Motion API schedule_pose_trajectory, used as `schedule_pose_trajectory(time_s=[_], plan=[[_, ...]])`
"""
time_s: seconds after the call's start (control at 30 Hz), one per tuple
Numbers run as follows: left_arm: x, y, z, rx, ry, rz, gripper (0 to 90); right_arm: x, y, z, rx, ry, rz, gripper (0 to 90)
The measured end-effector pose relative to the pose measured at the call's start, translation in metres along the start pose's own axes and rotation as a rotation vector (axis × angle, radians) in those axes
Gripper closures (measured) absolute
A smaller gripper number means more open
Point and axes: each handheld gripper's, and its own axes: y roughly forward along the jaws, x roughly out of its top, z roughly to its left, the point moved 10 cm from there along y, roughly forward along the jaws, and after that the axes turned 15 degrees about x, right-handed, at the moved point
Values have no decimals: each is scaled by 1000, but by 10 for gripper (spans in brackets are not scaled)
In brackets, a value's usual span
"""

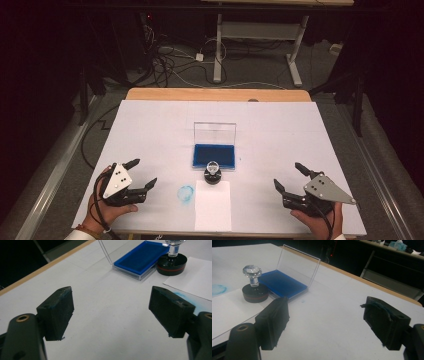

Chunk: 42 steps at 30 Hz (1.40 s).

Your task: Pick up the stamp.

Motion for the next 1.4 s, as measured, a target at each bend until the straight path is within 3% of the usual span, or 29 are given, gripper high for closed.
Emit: schedule_pose_trajectory(time_s=[0.43, 0.53, 0.9, 1.23, 1.4], plan=[[-9, 3, -11, -34, 29, 49, 193, 0, 2, -8, 14, 39, 9, 203], [-12, 3, -12, -44, 16, 64, 193, 0, 3, -8, 27, 38, 12, 202], [-12, 3, -10, -40, 25, 55, 193, 9, 5, -14, 51, 31, 26, 197], [-14, 1, -11, -58, 21, 66, 193, 28, 21, -8, 94, -9, 76, 203], [-16, 2, -13, -63, 28, 78, 193, 42, 31, -5, 127, -13, 68, 197]])
